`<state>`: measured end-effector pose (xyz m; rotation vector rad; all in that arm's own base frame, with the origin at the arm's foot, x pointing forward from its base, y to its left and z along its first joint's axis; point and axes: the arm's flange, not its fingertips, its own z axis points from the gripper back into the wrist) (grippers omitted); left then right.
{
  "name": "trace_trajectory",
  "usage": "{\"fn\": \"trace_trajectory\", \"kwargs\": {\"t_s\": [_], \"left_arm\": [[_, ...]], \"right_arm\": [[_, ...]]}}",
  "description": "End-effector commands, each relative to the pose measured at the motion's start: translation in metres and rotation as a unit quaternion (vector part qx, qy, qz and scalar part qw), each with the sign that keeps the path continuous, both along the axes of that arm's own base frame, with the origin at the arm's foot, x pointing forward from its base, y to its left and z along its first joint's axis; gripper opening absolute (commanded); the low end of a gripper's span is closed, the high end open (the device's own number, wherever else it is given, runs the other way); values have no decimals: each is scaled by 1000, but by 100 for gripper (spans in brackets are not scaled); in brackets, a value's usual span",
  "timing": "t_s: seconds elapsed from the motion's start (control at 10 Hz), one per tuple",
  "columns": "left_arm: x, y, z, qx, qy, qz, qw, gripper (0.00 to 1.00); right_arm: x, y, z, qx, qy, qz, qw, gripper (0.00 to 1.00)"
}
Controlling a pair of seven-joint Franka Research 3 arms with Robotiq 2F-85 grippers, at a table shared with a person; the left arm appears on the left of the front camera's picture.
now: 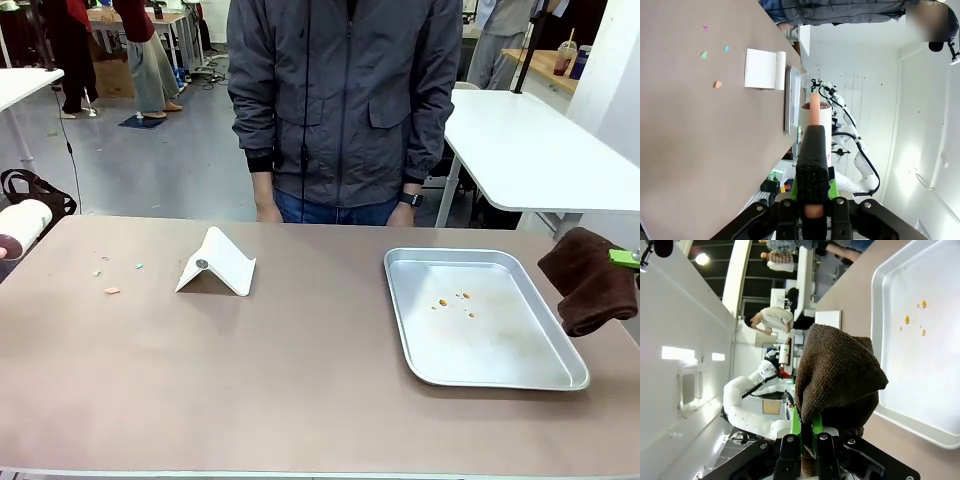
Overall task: Clean the surface of the table.
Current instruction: Hold the Lint Roller with your left hand and the towel with your right hand.
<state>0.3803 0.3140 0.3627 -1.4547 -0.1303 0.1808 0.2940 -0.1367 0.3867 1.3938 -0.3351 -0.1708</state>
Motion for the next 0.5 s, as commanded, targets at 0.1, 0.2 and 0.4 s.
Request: {"fn": "trace_trajectory", "kwargs": {"t_s": [0.1, 0.2, 0.4], "left_arm": [[-8, 4, 1, -6, -12, -3, 1000, 19], [-8, 4, 1, -6, -12, -3, 1000, 19], [-8, 4, 1, -6, -12, -3, 1000, 19]], "right_arm": [[0, 2, 3, 4, 3, 4, 1000, 0], [0, 2, 3, 4, 3, 4, 1000, 0], [0, 2, 3, 4, 3, 4, 1000, 0]]}}
